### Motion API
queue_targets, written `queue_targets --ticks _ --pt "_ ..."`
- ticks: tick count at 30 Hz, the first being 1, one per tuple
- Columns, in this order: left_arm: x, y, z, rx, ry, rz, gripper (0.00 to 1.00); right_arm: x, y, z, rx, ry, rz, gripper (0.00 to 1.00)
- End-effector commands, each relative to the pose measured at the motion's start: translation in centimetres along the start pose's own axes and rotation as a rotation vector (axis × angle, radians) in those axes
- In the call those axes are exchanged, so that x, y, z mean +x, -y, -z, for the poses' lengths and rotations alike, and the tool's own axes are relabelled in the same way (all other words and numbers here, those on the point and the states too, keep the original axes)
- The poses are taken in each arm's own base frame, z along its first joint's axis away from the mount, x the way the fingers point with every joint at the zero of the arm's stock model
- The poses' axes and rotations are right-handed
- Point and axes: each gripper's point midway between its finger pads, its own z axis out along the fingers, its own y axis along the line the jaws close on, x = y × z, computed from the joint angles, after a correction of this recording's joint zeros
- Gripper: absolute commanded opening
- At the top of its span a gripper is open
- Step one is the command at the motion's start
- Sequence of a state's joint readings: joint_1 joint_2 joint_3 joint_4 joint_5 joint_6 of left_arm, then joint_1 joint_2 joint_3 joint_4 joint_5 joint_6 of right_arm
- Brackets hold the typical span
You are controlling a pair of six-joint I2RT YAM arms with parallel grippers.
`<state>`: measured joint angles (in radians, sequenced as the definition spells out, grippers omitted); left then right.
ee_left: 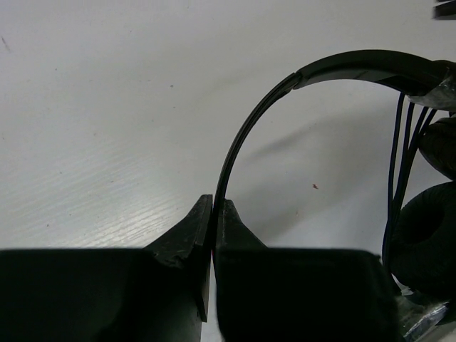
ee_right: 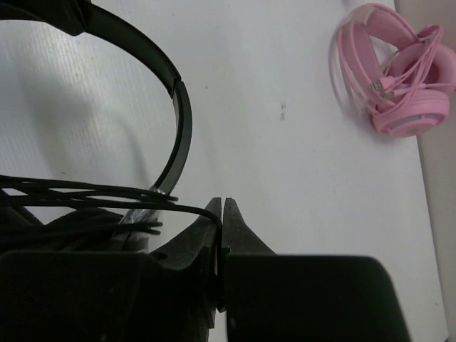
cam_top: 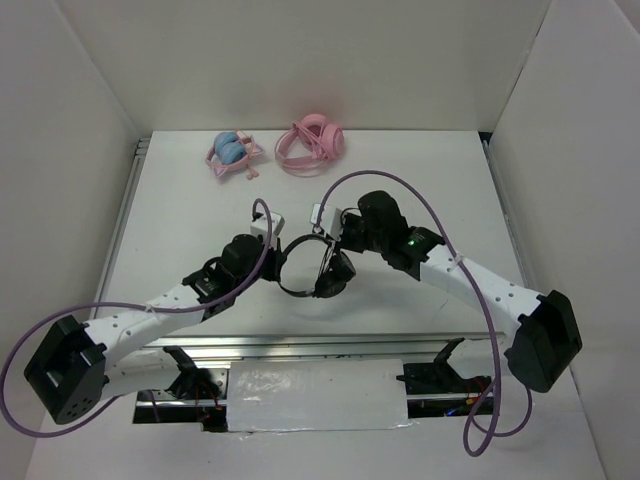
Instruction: Wrap the headphones
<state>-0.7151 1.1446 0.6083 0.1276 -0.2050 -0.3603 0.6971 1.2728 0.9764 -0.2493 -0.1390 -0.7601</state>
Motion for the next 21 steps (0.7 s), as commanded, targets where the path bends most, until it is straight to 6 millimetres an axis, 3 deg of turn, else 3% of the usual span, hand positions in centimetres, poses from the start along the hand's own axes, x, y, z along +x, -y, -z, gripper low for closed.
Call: queue_targets --ticks 1,6,12,15,21 --pt "-2.2 1.9 1.2 0.092 0.090 -0.022 0.00 -2.4 2.2 0.0 0.014 0.095 -0.008 0.00" --pt "-3.9 3.4 2.5 0.169 0.141 0.010 0.00 -1.5 0.5 -0.9 -0.039 0.126 -0.123 0.00" --pt "-6.4 3.5 3.1 0.148 0.165 0.033 0.00 -1.5 -0.5 -0.8 -0.031 0.179 -0.206 0.17" --pt "-6.9 3.3 3.1 0.124 0.161 0.044 0.00 -1.6 -0.6 -0.3 -0.017 0.211 -0.226 0.24" --pt "-6.6 2.2 2.6 0.054 0.113 0.044 0.00 -1.3 0.2 0.5 0.013 0.237 -0.263 0.25"
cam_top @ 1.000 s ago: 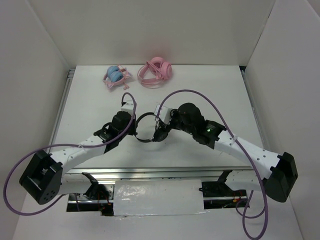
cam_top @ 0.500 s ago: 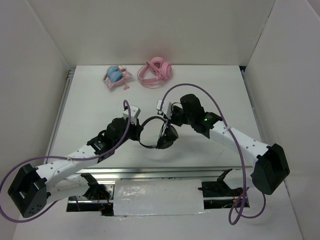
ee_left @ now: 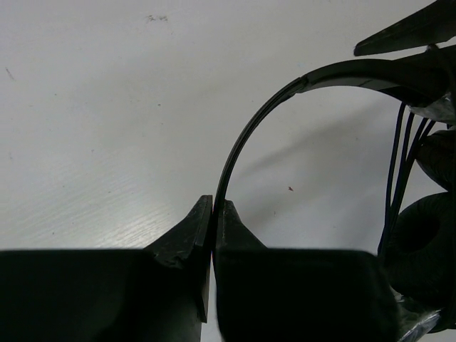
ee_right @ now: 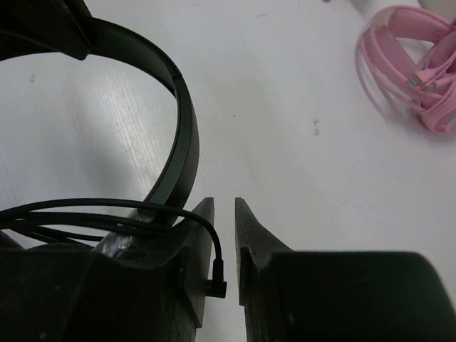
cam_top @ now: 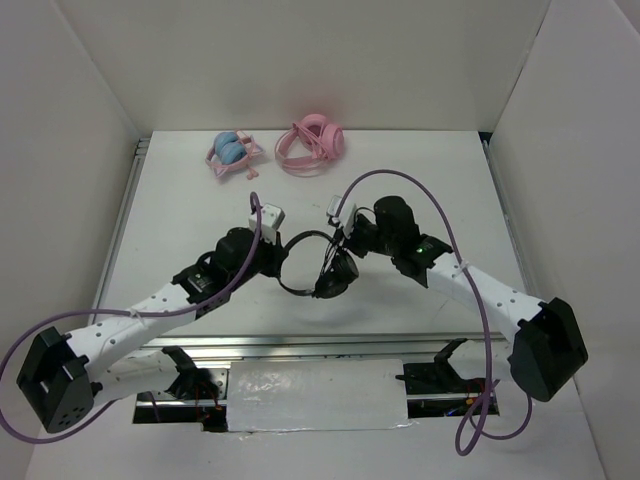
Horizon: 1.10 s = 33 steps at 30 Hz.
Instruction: Wrap the headphones
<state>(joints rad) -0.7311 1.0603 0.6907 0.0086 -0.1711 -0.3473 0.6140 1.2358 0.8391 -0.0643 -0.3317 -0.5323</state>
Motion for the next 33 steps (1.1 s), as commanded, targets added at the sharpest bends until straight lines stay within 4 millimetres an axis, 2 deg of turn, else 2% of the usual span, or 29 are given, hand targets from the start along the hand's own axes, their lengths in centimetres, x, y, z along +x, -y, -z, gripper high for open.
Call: queue_targets --ticks 1,4,5,9,12,13,15,16,20,21,23,25,26,27,29,33 --pt "-3.4 0.3 -0.2 -0.016 0.068 0.051 0.00 -2.4 1.8 1.0 0.065 0.114 -0.013 0.26" --pt "-3.4 0.2 -0.9 -0.027 0.047 0.037 0.00 -2.1 2.3 1.1 0.070 0.139 -0.030 0.33" --pt "-3.2 -0.1 -0.8 -0.045 0.022 0.033 0.00 -2.0 2.4 1.2 0.070 0.147 -0.035 0.46" --pt "-3.5 -0.5 -1.4 -0.062 0.009 0.019 0.00 -2.5 3.2 1.4 0.058 0.175 -0.036 0.48" --pt "-3.6 -0.5 -1.7 -0.052 0.002 0.012 0.00 -2.3 4.6 1.2 0.062 0.178 -0.043 0.52" --pt "-3.7 -0.6 -1.8 -0.058 0.000 0.012 0.00 -2.2 4.9 1.2 0.063 0.176 -0.049 0.62" --pt "-3.7 -1.1 -2.0 -0.078 -0.012 0.010 0.00 -1.7 6.2 1.0 0.069 0.163 -0.068 0.64" --pt "-3.8 -1.3 -2.1 -0.076 -0.015 0.012 0.00 -1.5 6.4 0.9 0.061 0.157 -0.075 0.84" --pt "-4.0 -1.2 -2.8 -0.028 -0.028 0.026 0.00 -1.1 7.6 0.3 0.042 0.154 -0.087 0.88" --pt "-4.1 -1.5 -3.0 -0.034 -0.030 0.031 0.00 -0.5 8.0 0.0 0.040 0.140 -0.095 0.98" --pt "-4.3 -2.0 -3.2 -0.048 -0.036 0.034 0.00 -0.8 8.8 0.0 0.039 0.147 -0.089 1.00" --pt "-4.6 -2.9 -3.7 -0.069 -0.040 0.051 0.00 -0.3 9.5 -0.1 0.027 0.140 -0.097 1.00" --pt "-4.7 -2.9 -3.8 -0.059 -0.042 0.062 0.00 -0.9 9.9 0.0 0.015 0.160 -0.090 1.00" --pt "-4.7 -3.7 -4.0 -0.076 -0.044 0.076 0.00 -0.4 10.1 0.0 0.009 0.148 -0.102 1.00" --pt "-5.0 -4.3 -4.2 -0.078 -0.042 0.089 0.00 -0.8 10.7 0.1 0.006 0.164 -0.097 1.00" --pt "-4.6 -6.6 -5.1 -0.130 -0.082 0.124 0.00 -1.5 12.3 0.1 0.037 0.193 -0.105 1.00"
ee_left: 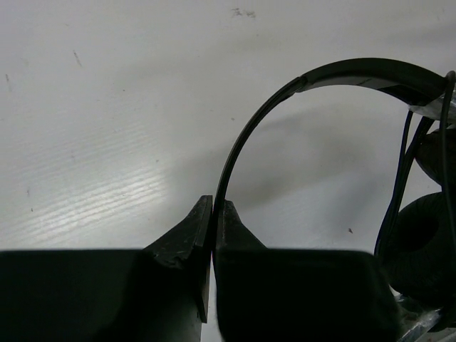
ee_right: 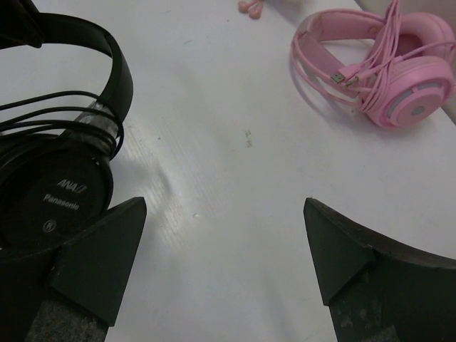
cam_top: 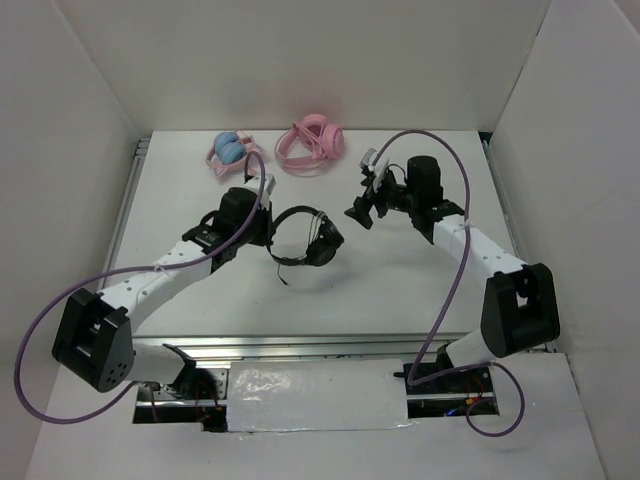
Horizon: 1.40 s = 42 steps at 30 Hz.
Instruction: Wrap the headphones
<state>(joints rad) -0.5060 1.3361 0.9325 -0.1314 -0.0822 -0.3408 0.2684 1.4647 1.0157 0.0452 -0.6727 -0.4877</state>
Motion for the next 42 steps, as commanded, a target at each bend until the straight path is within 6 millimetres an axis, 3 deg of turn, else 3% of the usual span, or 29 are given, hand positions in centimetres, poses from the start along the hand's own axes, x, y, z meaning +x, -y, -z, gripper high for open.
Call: queue_targets --ticks 1,7,11,14,15,16,18,19,21,22,26,29,36,40,42 --pt "-3.2 0.0 -0.5 0.029 0.061 0.041 0.00 -3.6 1.9 -0.1 0.030 0.096 0.027 1.00" --pt "-3.6 -1.9 -2.1 0.011 0.041 0.086 0.00 -5.8 4.6 0.4 0.220 0.144 -0.016 1.00" --pt "-3.3 -3.9 -2.9 -0.073 0.005 0.124 0.00 -8.0 4.0 1.4 0.265 0.171 -0.048 1.00" --pt "-2.3 -4.6 -3.5 -0.114 -0.036 0.142 0.00 -9.2 0.9 0.3 0.200 0.119 -0.043 1.00" --pt "-1.9 -4.7 -3.7 -0.120 -0.050 0.146 0.00 -9.4 -1.8 -0.7 0.126 0.097 -0.045 1.00" --pt "-1.8 -4.8 -3.8 -0.130 -0.055 0.160 0.00 -10.3 -2.9 -1.0 0.083 0.109 -0.050 0.99" --pt "-1.3 -5.2 -4.2 -0.159 -0.078 0.166 0.00 -9.7 -5.2 -1.8 0.017 0.051 -0.166 0.98" --pt "-1.3 -5.3 -4.0 -0.175 -0.089 0.176 0.00 -11.9 -6.3 -2.2 -0.009 0.061 -0.195 0.97" --pt "-0.8 -5.7 -3.9 -0.223 -0.106 0.177 0.00 -10.7 -7.8 -3.4 -0.055 -0.028 -0.306 0.92" --pt "-0.6 -5.8 -3.8 -0.244 -0.110 0.187 0.00 -11.4 -9.2 -3.9 -0.085 -0.036 -0.311 0.91" --pt "0.4 -6.2 -3.1 -0.317 -0.151 0.202 0.00 -8.3 -12.7 -6.0 -0.117 -0.140 -0.282 0.88" --pt "0.9 -5.7 -2.2 -0.323 -0.179 0.203 0.00 -6.7 -14.4 -6.9 -0.161 -0.189 -0.216 0.71" --pt "2.6 -5.2 -0.3 -0.376 -0.218 0.196 0.00 -5.4 -17.4 -8.8 -0.263 -0.301 -0.310 0.69" --pt "3.2 -5.0 0.5 -0.388 -0.229 0.203 0.00 -3.2 -19.2 -9.4 -0.260 -0.368 -0.363 0.67" --pt "3.2 -4.8 0.9 -0.385 -0.227 0.202 0.00 -2.7 -20.1 -9.4 -0.268 -0.374 -0.364 0.62"
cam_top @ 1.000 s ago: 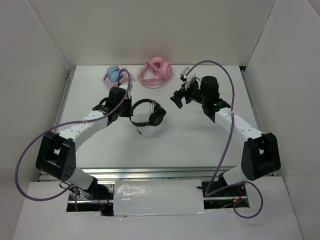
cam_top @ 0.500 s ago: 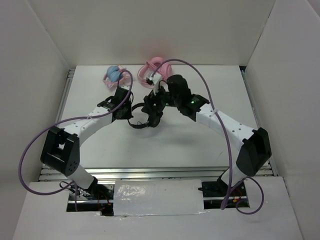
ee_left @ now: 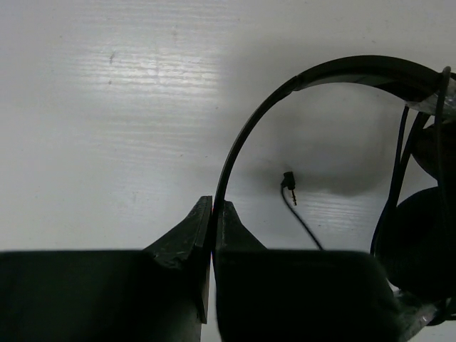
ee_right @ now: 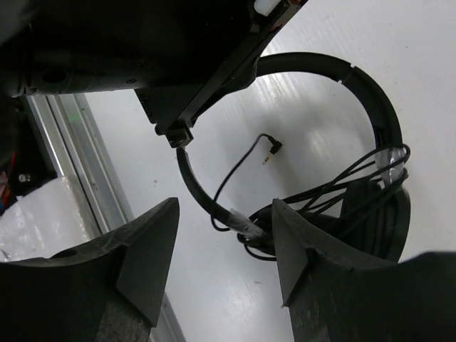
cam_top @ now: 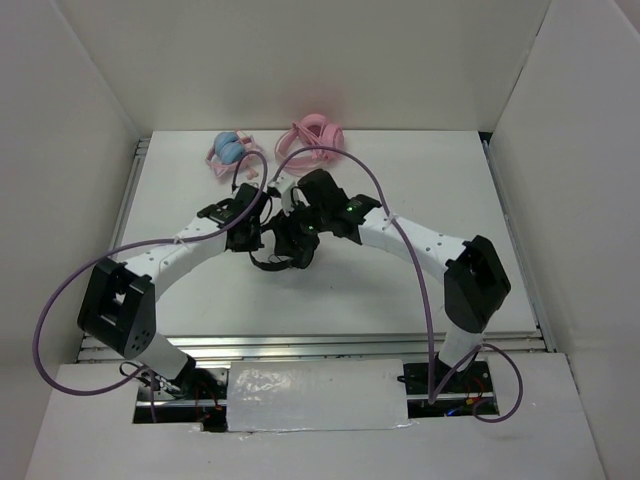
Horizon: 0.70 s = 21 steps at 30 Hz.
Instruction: Wrap the headphones
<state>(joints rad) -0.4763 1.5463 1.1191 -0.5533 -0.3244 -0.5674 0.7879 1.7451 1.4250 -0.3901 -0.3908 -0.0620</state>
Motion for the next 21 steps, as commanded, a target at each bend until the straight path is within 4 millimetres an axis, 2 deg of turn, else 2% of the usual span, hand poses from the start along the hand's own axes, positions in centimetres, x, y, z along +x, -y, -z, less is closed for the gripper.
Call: queue_targets --ticks 1,6,8,9,10,11,12,13,14,15,17,18,21 --pt "-1.5 1.0 2.6 0.038 0.087 0.044 0.00 0.7 -1.7 -0.8 -0.008 -0.022 -0.031 0.62" --pt "-1.6 0.7 3.2 0.034 0.102 0.050 0.00 0.7 -2.8 -1.0 -0.048 0.015 -0.044 0.60" --pt "-1.6 0.8 3.2 0.038 0.109 0.050 0.00 -0.3 -3.6 0.2 -0.070 0.081 -0.039 0.60" --pt "-1.7 0.8 3.2 0.045 0.109 0.046 0.00 0.0 -3.8 0.3 -0.082 0.116 -0.031 0.60" --pt "-1.7 1.0 3.3 0.052 0.110 0.044 0.00 -1.2 -4.3 1.7 -0.086 0.176 -0.007 0.60" --pt "-1.7 1.0 3.2 0.053 0.109 0.047 0.00 -2.4 -4.4 2.3 -0.086 0.246 0.015 0.60" --pt "-1.6 1.0 3.1 0.049 0.107 0.045 0.00 -1.3 -4.4 2.5 -0.084 0.253 0.012 0.60" --pt "-1.5 1.0 3.1 0.048 0.103 0.045 0.00 -2.5 -4.8 4.2 -0.087 0.320 0.039 0.60" --pt "-1.4 0.9 3.1 0.043 0.101 0.044 0.00 -2.0 -4.7 4.3 -0.088 0.357 0.051 0.60" --pt "-1.4 0.9 3.2 0.042 0.101 0.046 0.00 -2.7 -5.2 5.6 -0.085 0.410 0.072 0.60" --pt "-1.2 0.8 3.2 0.048 0.098 0.044 0.00 -2.4 -5.5 6.2 -0.097 0.476 0.087 0.60" --pt "-1.1 1.0 3.3 0.054 0.097 0.043 0.00 -2.8 -6.0 7.1 -0.110 0.512 0.097 0.60" --pt "-0.8 1.3 3.3 0.066 0.081 0.038 0.00 -2.7 -6.8 7.3 -0.122 0.542 0.102 0.60"
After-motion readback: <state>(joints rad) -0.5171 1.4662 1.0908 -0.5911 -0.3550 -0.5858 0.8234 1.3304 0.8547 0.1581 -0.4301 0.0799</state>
